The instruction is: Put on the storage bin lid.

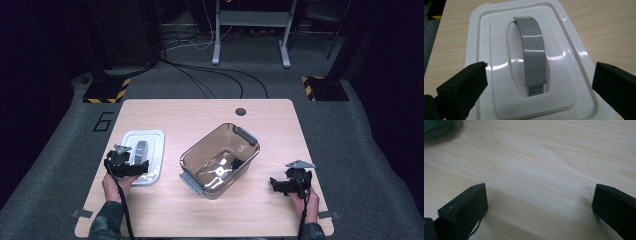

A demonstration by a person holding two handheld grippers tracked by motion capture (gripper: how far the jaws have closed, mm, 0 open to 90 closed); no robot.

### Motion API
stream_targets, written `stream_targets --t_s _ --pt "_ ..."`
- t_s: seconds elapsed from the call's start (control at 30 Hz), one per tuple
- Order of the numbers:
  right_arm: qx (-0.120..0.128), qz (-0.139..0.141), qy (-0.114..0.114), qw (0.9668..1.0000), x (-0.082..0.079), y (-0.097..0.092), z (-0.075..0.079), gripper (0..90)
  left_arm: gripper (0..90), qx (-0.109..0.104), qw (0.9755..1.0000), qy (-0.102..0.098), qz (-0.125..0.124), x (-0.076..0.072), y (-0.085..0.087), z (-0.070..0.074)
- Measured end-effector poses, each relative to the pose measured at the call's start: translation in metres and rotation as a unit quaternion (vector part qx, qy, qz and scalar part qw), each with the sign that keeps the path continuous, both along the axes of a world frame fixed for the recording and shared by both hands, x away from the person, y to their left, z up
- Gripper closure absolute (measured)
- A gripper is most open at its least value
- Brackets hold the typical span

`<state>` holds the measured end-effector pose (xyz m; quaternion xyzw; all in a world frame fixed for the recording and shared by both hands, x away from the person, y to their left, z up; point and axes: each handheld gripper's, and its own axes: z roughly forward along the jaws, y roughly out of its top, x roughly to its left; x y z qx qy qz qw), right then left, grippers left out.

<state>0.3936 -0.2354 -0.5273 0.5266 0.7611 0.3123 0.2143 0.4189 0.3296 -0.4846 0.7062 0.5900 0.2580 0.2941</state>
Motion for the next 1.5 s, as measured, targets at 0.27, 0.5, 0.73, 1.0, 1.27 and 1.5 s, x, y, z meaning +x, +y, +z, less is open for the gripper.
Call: stream_targets --t_s 0.27,0.5,0.73,1.0,1.27,1.5 --pt "0.0 0.0 0.0 1.0 0.0 0.0 0.0 0.0 14.8 0.017 0.9997 0.012 0.011 0.023 -0.003 -0.009" --pt "0.0 0.0 0.0 1.0 0.0 0.0 0.0 0.0 41.4 0.028 0.9995 0.008 0.012 0.032 -0.006 -0.01" --pt "0.0 0.0 0.0 1.0 0.0 0.0 0.0 0.0 63.1 0.019 0.9993 -0.015 0.027 0.034 -0.002 -0.013" --pt "0.0 0.0 0.0 1.0 0.0 0.0 0.0 0.0 67.1 0.002 0.9996 -0.019 0.018 0.03 0.005 -0.011" --pt "0.0 0.0 0.0 1.0 0.0 0.0 0.0 0.0 67.3 -0.008 0.9994 -0.033 0.002 0.018 0.009 0.001" --pt "0.0 0.0 0.0 1.0 0.0 0.0 0.0 0.0 67.3 -0.009 0.9993 -0.032 -0.018 0.011 0.009 0.01"
